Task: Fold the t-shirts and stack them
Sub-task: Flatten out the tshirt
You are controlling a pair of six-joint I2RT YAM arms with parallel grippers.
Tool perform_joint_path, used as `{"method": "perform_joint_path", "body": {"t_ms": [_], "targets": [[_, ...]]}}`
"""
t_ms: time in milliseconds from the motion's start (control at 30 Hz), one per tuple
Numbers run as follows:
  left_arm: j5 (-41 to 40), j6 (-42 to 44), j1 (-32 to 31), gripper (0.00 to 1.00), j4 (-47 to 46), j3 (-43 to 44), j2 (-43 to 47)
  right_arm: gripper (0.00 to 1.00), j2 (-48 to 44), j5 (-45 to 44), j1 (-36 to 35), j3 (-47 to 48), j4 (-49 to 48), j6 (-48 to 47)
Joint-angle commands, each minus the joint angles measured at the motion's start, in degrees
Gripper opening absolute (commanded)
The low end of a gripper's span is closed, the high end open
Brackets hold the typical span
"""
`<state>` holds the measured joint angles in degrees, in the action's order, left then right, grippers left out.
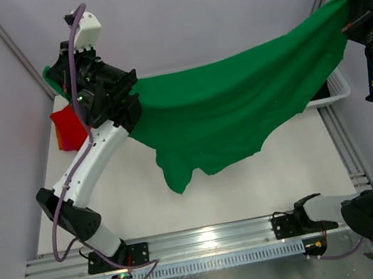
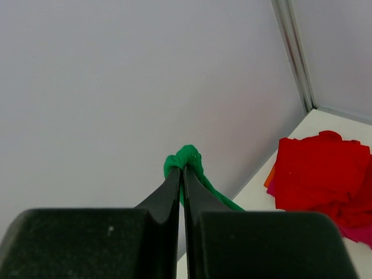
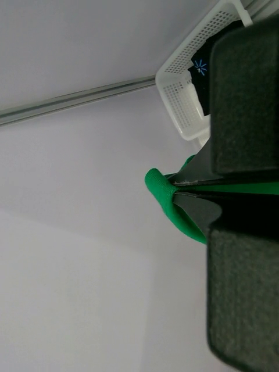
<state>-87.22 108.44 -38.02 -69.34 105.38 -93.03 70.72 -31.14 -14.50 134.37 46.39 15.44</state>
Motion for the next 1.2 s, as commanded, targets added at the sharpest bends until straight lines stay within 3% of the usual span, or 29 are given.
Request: {"method": "perform_joint_path", "body": {"t_ms": [0, 133, 333, 433, 633, 700, 733, 767, 800, 833, 933, 1167], "targets": [[-8.41, -0.34, 0.14, 0.00, -14.77, -1.32, -2.93, 0.03, 6.08, 1.16, 0.09, -3.40, 2.74, 1.43], [-11.03, 0.28, 0.66, 0.00, -19.16, -4.39, -8.72, 0.03, 11.01, 5.37, 0.18, -12.53, -0.68, 2.48], [-12.62, -8.15, 0.14, 0.00, -19.17, -18.00, -18.21, 0.03, 17.86, 12.41, 0.09, -26.94, -7.26, 5.30], [-12.62, -10.00, 0.05, 0.00, -19.17, -21.36, -21.74, 0.03, 21.37, 13.64, 0.18, -29.33, -8.51, 5.12], [-12.62, -9.39, 0.14, 0.00, -19.17, -19.69, -28.34, 0.03, 24.90, 15.14, 0.09, -29.60, -9.47, 4.51], [-12.62, -8.69, 0.05, 0.18, -19.16, -19.25, -29.30, 0.03, 26.05, 15.31, 0.09, -28.99, -9.22, 4.07], [-12.62, -8.69, 0.14, 0.34, -19.16, -19.16, -29.48, 0.08, 26.14, 15.49, 0.09, -29.25, -9.13, 3.46], [-12.62, -8.51, 0.05, 0.63, -19.16, -18.99, -29.49, 0.23, 26.22, 15.93, 0.09, -29.51, -9.21, 3.19], [-12.62, -8.25, 0.14, 0.76, -19.25, -18.90, -29.40, 0.52, 26.23, 16.37, 0.00, -29.77, -9.47, 2.67], [-12.62, -8.16, 0.05, 0.91, -19.17, -18.29, -29.40, 0.58, 26.31, 16.46, 0.09, -30.38, -9.56, 2.05], [-12.62, -7.20, 0.05, 0.99, -19.16, -16.54, -29.57, 0.65, 26.49, 13.21, -0.18, -32.23, -9.83, 1.35], [-12.62, -5.17, -0.04, 0.99, -19.17, -15.21, -28.87, 0.66, 22.10, 9.69, -0.70, -40.58, -13.78, 0.38]]}}
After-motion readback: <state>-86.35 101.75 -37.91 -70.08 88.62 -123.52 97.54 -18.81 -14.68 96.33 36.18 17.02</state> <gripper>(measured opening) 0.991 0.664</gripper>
